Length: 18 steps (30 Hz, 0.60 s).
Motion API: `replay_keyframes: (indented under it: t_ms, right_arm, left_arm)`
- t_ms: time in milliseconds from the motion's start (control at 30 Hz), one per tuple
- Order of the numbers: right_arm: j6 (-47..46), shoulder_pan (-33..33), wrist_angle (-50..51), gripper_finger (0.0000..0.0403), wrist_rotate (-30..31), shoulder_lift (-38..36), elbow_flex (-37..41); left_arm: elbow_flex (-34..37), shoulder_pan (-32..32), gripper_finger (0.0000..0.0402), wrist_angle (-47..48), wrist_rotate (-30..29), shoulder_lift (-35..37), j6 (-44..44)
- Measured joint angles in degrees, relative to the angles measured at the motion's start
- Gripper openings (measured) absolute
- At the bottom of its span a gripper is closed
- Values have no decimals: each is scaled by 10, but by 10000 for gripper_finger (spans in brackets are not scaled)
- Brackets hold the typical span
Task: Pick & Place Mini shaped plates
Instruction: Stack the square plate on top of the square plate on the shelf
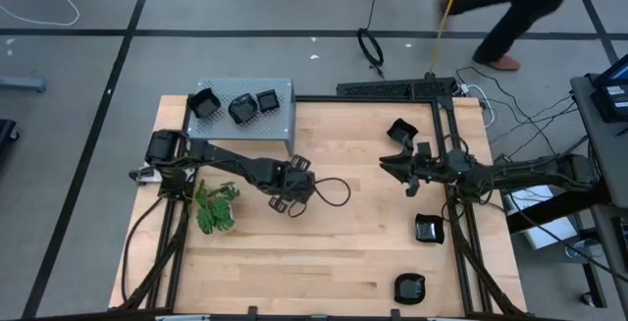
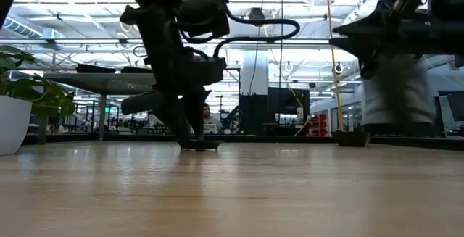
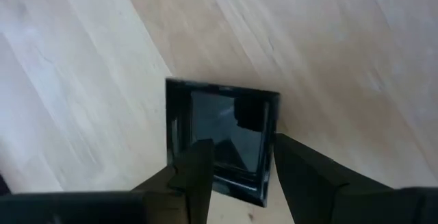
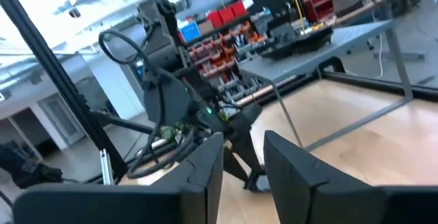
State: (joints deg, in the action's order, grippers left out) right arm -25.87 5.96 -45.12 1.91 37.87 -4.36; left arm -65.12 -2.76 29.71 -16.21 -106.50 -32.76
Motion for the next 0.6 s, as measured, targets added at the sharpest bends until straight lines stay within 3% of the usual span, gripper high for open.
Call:
replay_keyframes:
  t_ms: [400, 600]
  right_arm:
    - [21, 0, -14, 93, -2, 1, 9]
    - [6, 0, -15, 93, -2, 0, 9]
  left_arm:
    - [0, 23, 159, -3, 12, 0, 3]
    - [0, 24, 158, 0, 47, 0, -2]
